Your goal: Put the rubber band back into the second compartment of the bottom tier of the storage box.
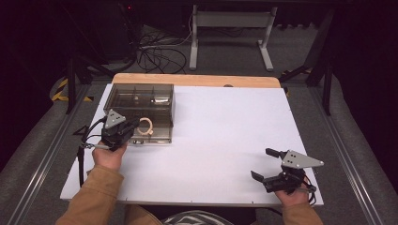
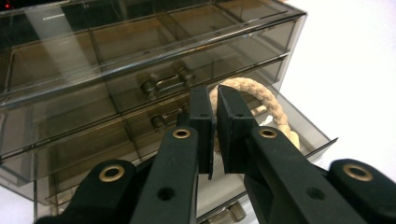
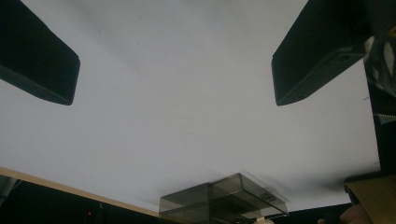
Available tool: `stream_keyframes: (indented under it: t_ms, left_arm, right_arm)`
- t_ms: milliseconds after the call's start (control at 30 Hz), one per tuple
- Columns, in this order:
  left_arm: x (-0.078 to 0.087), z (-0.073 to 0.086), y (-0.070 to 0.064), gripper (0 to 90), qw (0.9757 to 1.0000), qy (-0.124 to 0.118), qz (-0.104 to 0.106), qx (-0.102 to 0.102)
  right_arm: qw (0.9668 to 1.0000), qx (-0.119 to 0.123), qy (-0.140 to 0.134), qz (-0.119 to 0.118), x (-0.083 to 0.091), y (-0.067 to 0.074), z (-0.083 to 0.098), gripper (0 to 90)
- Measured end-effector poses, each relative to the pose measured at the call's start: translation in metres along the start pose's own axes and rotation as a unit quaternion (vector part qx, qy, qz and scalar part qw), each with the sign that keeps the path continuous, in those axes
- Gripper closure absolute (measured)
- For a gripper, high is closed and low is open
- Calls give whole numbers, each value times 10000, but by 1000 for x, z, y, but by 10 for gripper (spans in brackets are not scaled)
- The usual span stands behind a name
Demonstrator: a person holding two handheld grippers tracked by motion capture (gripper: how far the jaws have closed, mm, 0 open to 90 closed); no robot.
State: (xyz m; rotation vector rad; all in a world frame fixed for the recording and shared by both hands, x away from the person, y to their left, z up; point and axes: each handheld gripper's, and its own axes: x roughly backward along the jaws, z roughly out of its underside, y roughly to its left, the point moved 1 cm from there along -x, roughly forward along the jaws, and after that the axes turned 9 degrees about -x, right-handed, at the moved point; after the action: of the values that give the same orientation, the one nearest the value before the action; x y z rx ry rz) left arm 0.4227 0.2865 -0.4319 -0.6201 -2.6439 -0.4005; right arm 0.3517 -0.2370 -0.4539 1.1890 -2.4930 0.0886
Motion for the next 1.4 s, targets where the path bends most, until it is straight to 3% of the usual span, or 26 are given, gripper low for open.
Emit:
stream_keyframes:
  t_ms: [633,1067,1400]
  left_arm:
    - [-10,16,12,851,9994,295,-167,-3]
    - [-17,20,13,849,9982,506,-298,-101]
    - [-21,23,13,844,9976,663,-173,-63]
  right_arm:
    - [10000,-11,-1,-11,0,0,0,17]
    - [10000,-6,12,-36,-1,0,0,18]
    - [10000,-13,12,-48,-1,0,0,18]
